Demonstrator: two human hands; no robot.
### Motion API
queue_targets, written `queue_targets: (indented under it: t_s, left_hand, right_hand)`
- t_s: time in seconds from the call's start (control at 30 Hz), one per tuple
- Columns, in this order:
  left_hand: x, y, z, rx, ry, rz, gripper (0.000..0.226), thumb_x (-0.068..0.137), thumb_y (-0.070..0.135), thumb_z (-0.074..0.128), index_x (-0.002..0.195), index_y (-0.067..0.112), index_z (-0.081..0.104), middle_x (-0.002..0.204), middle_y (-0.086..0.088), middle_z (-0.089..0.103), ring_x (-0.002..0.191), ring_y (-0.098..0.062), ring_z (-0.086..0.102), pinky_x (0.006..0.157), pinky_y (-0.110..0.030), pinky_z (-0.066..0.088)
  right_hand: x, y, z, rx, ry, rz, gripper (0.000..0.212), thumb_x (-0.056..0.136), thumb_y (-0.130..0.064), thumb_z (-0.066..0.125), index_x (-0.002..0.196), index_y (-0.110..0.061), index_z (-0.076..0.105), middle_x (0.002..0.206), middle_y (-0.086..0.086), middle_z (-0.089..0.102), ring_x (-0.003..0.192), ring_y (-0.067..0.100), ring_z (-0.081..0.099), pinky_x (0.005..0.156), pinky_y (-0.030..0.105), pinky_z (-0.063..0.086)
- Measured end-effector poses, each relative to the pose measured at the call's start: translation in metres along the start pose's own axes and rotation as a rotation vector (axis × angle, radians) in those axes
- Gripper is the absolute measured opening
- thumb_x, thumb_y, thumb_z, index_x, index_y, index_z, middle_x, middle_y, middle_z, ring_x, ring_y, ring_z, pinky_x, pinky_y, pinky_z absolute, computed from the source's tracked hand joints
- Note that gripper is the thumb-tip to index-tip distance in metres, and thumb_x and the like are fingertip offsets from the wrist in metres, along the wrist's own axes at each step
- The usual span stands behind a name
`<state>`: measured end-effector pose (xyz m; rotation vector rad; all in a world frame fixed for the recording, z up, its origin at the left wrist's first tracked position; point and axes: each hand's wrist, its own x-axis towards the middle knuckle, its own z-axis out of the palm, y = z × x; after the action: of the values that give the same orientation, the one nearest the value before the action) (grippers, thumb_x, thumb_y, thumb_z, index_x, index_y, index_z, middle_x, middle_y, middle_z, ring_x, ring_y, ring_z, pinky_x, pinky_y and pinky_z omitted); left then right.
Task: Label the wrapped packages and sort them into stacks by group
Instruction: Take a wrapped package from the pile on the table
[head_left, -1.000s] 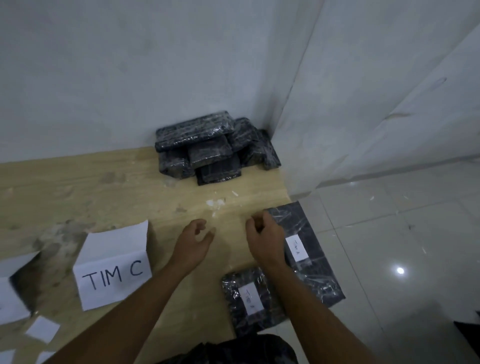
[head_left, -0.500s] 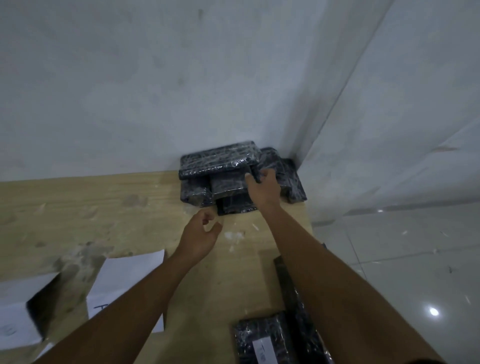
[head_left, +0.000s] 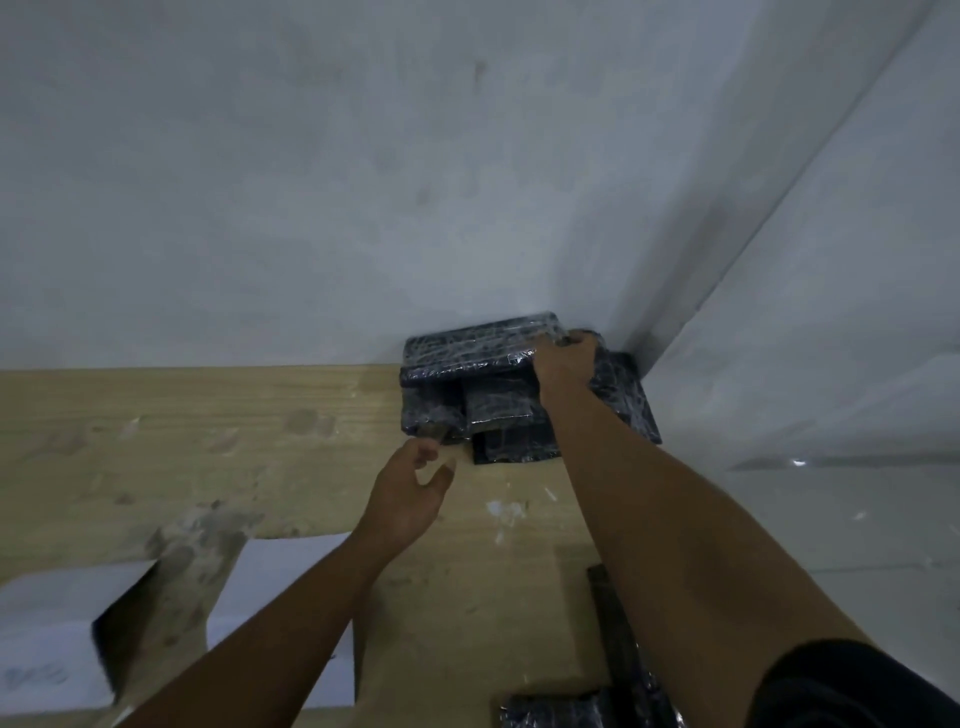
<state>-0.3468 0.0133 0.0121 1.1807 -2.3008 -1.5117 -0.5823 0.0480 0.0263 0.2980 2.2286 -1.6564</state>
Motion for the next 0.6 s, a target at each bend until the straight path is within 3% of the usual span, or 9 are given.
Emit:
queue_targets:
  t_s: [0.13, 0.23, 0.33, 0.43, 0.6]
  left_hand:
    - [0.0, -0.002, -0.006, -0.091, 0.019, -0.058, 0.018, 0.092, 0.021, 0.06, 0.109, 0.018, 0.054, 0.114, 0.002, 0.057, 0.11, -0.014, 0.053, 0.088, -0.025, 0.038]
    - [0.0, 0.0, -0.012, -0.156, 0.077, -0.092, 0.013, 0.093, 0.019, 0.059, 0.106, 0.02, 0.054, 0.106, 0.005, 0.057, 0.105, -0.017, 0.056, 0.084, -0.026, 0.039]
    - [-0.004, 0.002, -0.022, -0.259, 0.141, -0.154, 0.023, 0.094, 0.027, 0.057, 0.114, 0.019, 0.053, 0.111, 0.002, 0.058, 0.095, -0.019, 0.06, 0.085, -0.04, 0.051]
    - [-0.01, 0.005, -0.034, -0.428, 0.15, -0.223, 0.04, 0.095, 0.03, 0.055, 0.131, 0.016, 0.045, 0.121, -0.002, 0.053, 0.097, -0.02, 0.061, 0.089, -0.048, 0.054]
    - [-0.04, -0.003, -0.05, -0.768, 0.152, -0.169, 0.029, 0.099, 0.013, 0.048, 0.127, 0.014, 0.044, 0.111, -0.01, 0.06, 0.097, -0.028, 0.064, 0.086, -0.051, 0.052]
  right_hand:
    - [-0.009, -0.001, -0.003, 0.098, 0.005, -0.104, 0.034, 0.091, -0.018, 0.061, 0.118, -0.015, 0.04, 0.103, 0.007, 0.054, 0.074, 0.013, 0.052, 0.072, 0.027, 0.045]
    - [-0.019, -0.006, -0.012, 0.123, -0.007, -0.202, 0.035, 0.092, -0.019, 0.062, 0.12, -0.015, 0.041, 0.108, 0.006, 0.054, 0.076, 0.011, 0.053, 0.06, 0.021, 0.044]
    - [-0.033, -0.007, -0.028, 0.15, -0.05, -0.275, 0.035, 0.092, -0.023, 0.063, 0.119, -0.014, 0.043, 0.106, 0.007, 0.056, 0.07, 0.007, 0.052, 0.056, 0.018, 0.043]
    - [-0.058, -0.004, -0.046, 0.218, -0.092, -0.25, 0.034, 0.092, -0.025, 0.063, 0.119, -0.013, 0.045, 0.104, 0.004, 0.057, 0.071, 0.009, 0.054, 0.058, 0.02, 0.049]
    - [-0.106, 0.022, -0.081, 0.369, -0.165, -0.18, 0.03, 0.092, -0.021, 0.064, 0.113, -0.012, 0.044, 0.089, 0.003, 0.062, 0.062, 0.008, 0.061, 0.059, 0.026, 0.056]
